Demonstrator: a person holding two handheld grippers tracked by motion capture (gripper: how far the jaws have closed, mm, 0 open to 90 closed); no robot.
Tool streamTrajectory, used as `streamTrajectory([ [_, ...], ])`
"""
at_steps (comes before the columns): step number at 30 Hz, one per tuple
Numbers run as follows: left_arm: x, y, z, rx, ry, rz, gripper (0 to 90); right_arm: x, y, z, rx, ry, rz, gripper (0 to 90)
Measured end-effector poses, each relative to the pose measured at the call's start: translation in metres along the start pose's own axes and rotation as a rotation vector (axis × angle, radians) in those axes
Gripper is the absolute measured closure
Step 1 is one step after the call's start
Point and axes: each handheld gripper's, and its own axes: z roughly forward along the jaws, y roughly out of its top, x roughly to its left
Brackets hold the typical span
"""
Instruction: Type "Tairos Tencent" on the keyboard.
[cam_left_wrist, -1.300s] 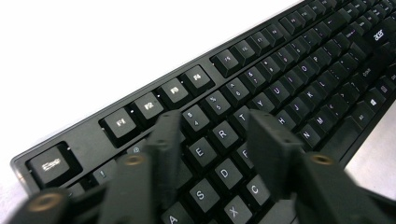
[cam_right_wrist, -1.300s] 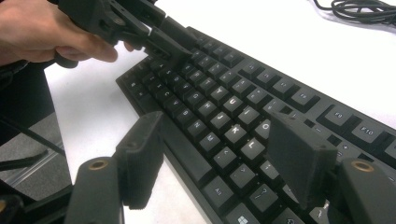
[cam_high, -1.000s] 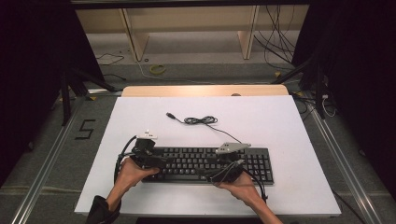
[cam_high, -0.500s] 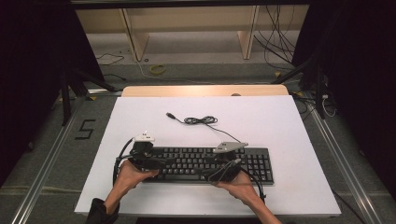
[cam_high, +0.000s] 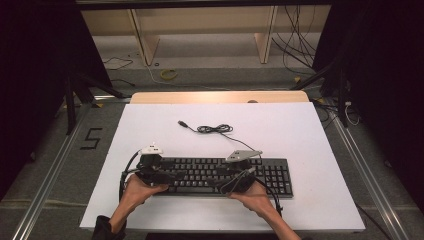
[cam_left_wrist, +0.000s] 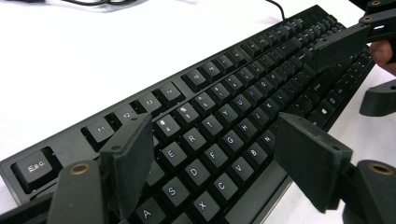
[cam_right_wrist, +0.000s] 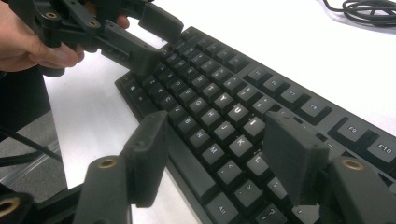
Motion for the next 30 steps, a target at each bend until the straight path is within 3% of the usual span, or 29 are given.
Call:
streamTrajectory([
  [11, -0.002, -0.003, -0.002, -0.013, -0.005, 0.002, 28.2, 0.002, 0.006, 0.011, 0.028, 0.003, -0.010, 55.0],
  [22, -0.003, -0.006, -0.004, -0.029, -0.011, 0.003, 28.4, 0.005, 0.008, 0.025, 0.068, -0.001, -0.037, 76.8],
  [30, -0.005, -0.008, -0.005, -0.038, -0.016, 0.011, 28.7, 0.010, 0.007, 0.037, 0.104, 0.000, -0.057, 86.2],
])
